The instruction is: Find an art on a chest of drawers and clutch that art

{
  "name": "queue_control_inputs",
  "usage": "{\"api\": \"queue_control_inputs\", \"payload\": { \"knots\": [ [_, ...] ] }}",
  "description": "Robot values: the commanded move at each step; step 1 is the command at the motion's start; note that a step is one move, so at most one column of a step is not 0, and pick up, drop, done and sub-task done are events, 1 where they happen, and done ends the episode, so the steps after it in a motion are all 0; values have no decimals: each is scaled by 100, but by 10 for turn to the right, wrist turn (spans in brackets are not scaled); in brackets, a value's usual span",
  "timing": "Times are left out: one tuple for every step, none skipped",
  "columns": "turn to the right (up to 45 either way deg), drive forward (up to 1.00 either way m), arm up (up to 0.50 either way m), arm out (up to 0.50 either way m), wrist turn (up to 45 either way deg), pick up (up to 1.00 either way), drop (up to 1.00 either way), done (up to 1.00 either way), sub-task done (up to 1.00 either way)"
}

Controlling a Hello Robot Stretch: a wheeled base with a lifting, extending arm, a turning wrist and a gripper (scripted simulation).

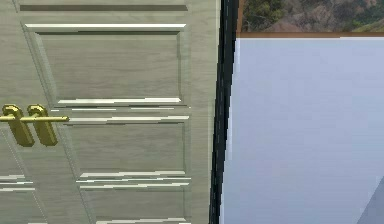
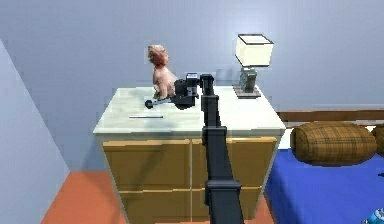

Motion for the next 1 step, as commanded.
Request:
{"api": "queue_control_inputs", "payload": {
  "knots": [
    [0, 0, 0, 0, 0, 0, 0, 100, 0]
  ]
}}
